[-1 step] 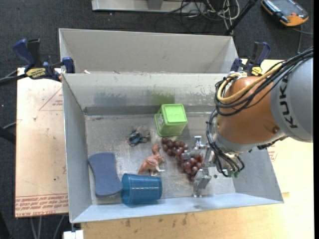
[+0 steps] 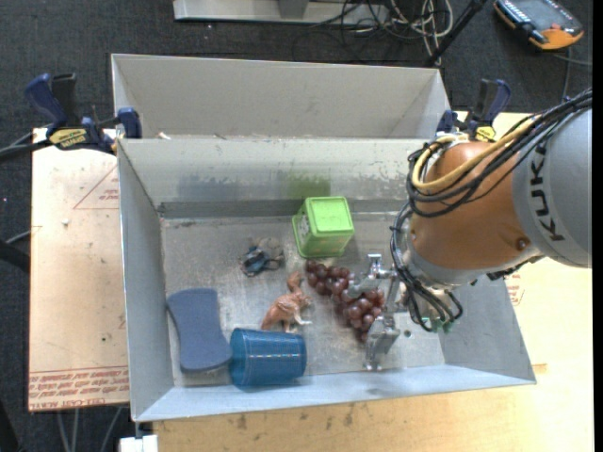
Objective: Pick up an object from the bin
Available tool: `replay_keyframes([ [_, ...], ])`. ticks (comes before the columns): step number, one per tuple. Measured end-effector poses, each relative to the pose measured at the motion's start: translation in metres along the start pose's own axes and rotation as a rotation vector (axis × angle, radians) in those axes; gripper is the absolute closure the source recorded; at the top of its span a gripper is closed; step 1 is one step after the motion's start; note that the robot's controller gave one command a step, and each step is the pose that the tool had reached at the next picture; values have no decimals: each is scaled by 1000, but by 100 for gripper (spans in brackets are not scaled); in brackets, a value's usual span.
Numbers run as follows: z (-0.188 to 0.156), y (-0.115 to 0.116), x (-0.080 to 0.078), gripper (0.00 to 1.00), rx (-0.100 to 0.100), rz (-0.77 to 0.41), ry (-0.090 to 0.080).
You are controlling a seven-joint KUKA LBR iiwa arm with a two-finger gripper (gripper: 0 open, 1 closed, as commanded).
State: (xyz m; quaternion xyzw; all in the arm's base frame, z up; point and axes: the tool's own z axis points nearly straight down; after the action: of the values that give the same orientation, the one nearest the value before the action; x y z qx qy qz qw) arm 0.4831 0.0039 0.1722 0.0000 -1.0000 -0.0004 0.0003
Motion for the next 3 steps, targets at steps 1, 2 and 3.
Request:
replay_keyframes([
  [1, 97, -26, -40, 100, -1, 3, -15],
  [2, 97, -26, -40, 100, -1, 3, -15],
  [3, 79, -20, -43, 100, 0, -151, 3],
])
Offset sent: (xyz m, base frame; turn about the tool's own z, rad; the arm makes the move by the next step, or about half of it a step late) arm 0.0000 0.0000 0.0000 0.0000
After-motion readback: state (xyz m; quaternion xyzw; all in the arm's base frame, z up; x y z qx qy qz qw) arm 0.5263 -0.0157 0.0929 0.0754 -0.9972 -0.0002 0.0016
